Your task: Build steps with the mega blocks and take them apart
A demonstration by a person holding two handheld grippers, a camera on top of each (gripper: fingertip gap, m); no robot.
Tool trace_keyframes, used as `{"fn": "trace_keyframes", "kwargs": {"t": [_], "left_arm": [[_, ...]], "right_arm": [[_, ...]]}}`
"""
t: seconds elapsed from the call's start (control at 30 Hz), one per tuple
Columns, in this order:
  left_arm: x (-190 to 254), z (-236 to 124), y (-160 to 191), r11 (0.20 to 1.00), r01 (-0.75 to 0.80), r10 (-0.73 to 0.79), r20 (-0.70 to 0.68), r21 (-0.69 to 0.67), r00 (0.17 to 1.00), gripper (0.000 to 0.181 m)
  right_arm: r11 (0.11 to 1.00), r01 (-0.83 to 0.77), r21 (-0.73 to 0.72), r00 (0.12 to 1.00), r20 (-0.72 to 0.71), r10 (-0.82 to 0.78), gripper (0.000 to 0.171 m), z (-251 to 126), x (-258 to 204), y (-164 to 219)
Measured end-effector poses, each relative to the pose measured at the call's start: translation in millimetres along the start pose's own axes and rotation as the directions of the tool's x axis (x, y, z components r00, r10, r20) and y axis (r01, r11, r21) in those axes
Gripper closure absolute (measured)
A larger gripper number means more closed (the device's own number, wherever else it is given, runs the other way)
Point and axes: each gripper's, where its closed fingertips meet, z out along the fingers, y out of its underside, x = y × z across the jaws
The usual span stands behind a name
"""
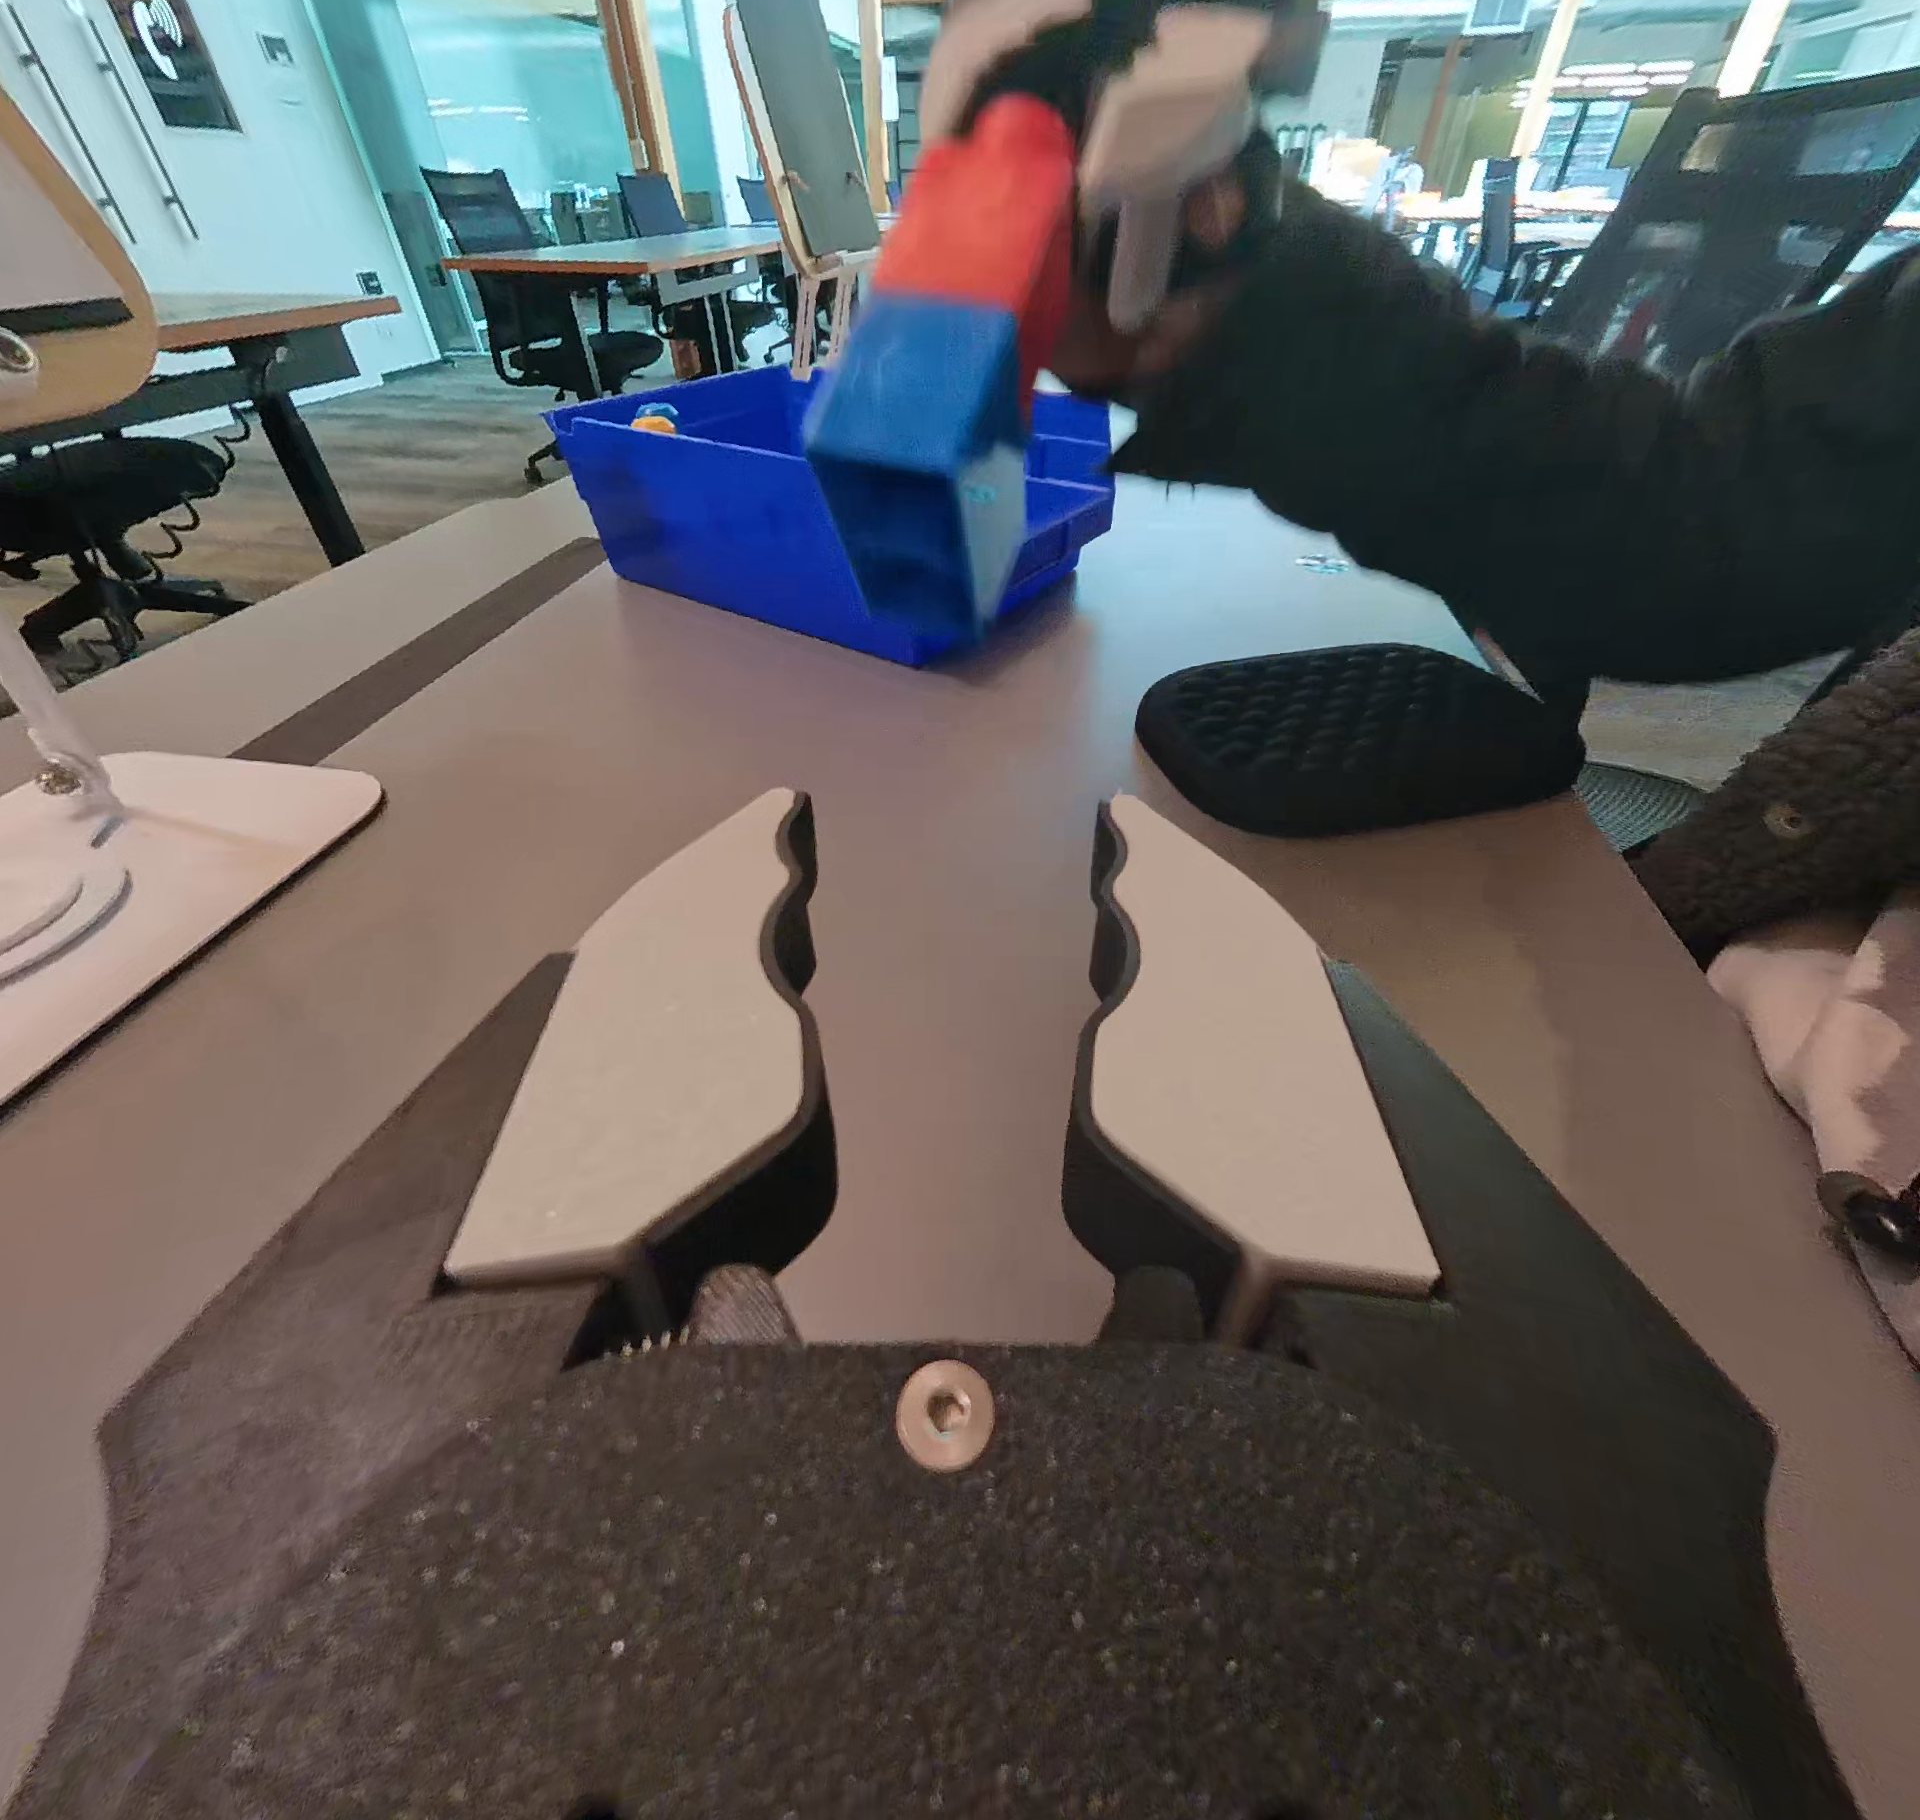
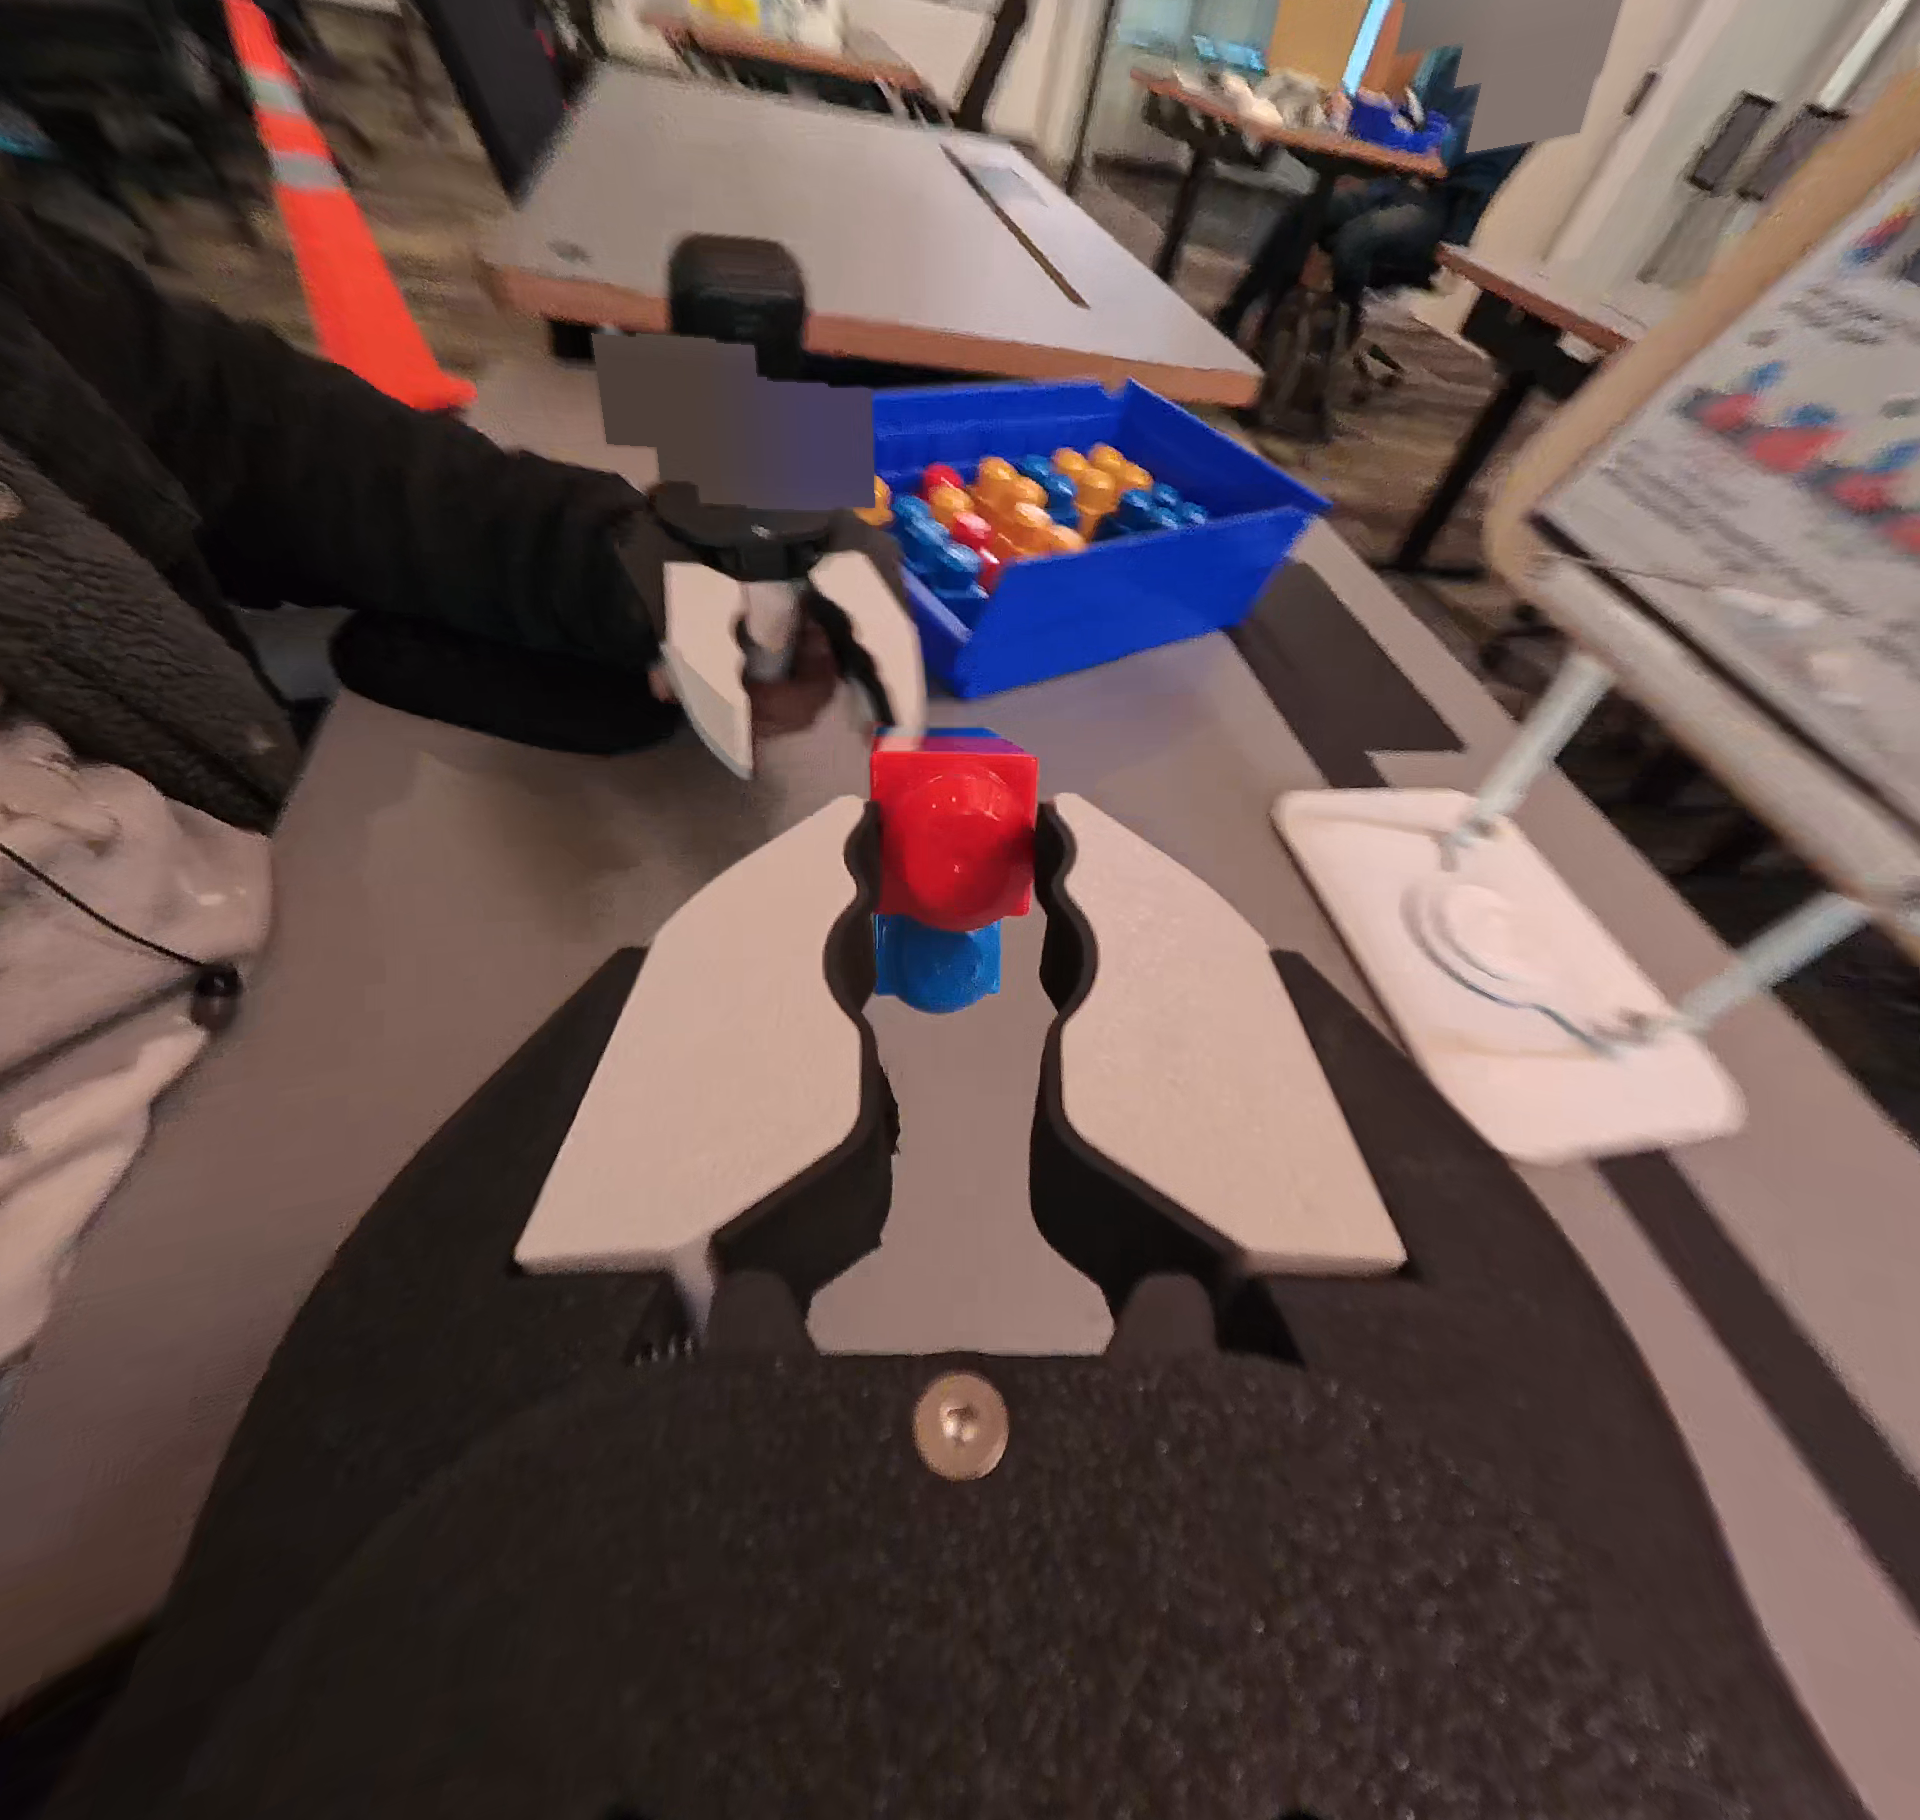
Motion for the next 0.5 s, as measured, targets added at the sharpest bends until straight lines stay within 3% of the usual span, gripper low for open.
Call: {"fn": "trace_keyframes", "kwargs": {"t": [0.1,0.23,0.37,0.5], "left_arm": [[-4,1,5,1.0,-0.014,0.015,0.027,-0.024,1.0,0.137],[-8,0,7,0.999,-0.019,0.021,0.048,-0.033,0.999,0.147],[-9,-1,7,0.999,-0.017,0.018,0.055,-0.032,0.998,0.161],[-8,-1,10,0.999,-0.013,0.015,0.048,-0.042,0.999,0.172]], "right_arm": [[0.981,0.062,-0.185,0.986,-0.139,-0.088,0.143,-49,46,-10],[0.913,0.017,-0.409,0.957,-0.257,-0.133,0.143,-112,108,-12],[0.826,-0.086,-0.557,0.936,-0.329,-0.125,0.143,-153,154,12],[0.737,-0.164,-0.656,0.934,-0.344,-0.098,0.143,-170,181,56]]}}
